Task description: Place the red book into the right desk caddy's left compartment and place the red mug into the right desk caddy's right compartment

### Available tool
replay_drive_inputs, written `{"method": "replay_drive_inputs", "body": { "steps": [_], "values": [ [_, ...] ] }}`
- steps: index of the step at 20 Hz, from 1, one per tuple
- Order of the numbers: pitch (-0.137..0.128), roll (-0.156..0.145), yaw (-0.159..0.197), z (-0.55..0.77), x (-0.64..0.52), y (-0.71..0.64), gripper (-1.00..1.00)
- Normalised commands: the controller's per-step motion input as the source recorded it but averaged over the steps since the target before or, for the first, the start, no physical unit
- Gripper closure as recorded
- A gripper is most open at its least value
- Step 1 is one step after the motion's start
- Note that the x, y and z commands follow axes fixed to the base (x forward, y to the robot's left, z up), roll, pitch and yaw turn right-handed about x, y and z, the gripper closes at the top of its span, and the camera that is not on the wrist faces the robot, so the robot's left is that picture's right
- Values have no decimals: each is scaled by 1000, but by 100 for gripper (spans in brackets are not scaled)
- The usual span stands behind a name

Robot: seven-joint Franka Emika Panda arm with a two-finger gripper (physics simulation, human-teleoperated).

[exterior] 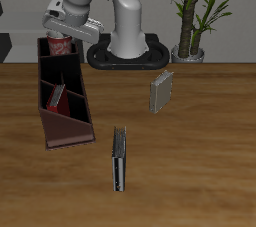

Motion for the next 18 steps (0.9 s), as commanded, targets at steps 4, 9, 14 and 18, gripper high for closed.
{"method": "replay_drive_inputs", "body": {
  "steps": [4, 9, 14, 18],
  "values": [
    [43, 34, -60, -194, 35, 82, -100],
    [7, -21, -15, -36, 36, -30, -100],
    [-23, -2, -9, 95, -5, 10, -100],
    [-63, 6, 31, 275, -10, 104, -100]
  ]
}}
